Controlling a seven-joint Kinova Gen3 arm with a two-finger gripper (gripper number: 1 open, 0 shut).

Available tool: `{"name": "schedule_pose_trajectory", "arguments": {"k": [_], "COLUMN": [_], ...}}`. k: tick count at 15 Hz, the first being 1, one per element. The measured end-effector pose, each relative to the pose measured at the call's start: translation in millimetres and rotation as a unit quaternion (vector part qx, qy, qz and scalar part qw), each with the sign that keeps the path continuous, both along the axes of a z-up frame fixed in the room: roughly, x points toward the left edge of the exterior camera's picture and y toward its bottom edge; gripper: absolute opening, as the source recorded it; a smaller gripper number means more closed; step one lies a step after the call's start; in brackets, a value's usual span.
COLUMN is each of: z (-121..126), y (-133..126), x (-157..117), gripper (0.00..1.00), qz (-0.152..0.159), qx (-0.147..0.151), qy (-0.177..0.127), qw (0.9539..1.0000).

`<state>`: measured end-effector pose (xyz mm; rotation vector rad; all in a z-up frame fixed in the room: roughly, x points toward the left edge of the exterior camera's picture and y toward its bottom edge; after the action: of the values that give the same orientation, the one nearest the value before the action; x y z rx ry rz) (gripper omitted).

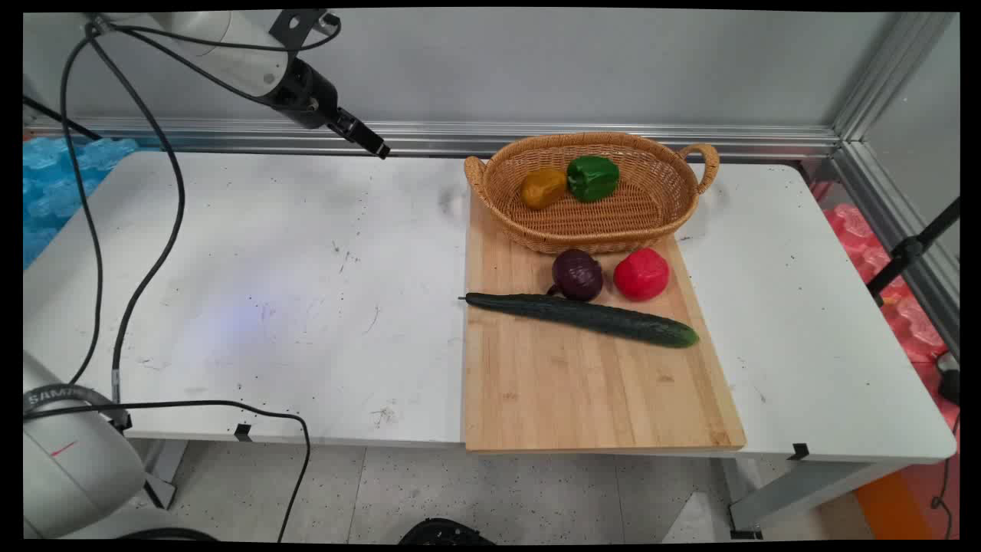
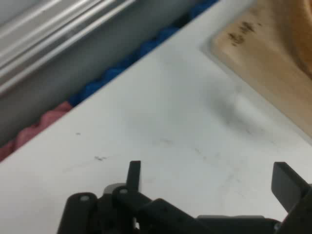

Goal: Pick up the cucumber from the cutting board

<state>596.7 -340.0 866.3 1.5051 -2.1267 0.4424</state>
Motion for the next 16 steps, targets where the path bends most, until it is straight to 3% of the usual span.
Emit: {"name": "schedule_pose_trajectory", "arguments": {"k": [6, 10, 12, 16], "z": [9, 22, 27, 36], "y": [11, 21, 27, 39], "x": [-11, -25, -33, -51], "gripper": [1.0, 1.0, 1.0, 1.0], "qz": [-0.056, -0.109, -0.143, -0.213], "qx": [0.006, 0.016, 0.023, 0.039], "qy": [0.001, -0.009, -0.014, -0.02], "qw": [0.9984, 0.9939, 0.9894, 0.9761]}}
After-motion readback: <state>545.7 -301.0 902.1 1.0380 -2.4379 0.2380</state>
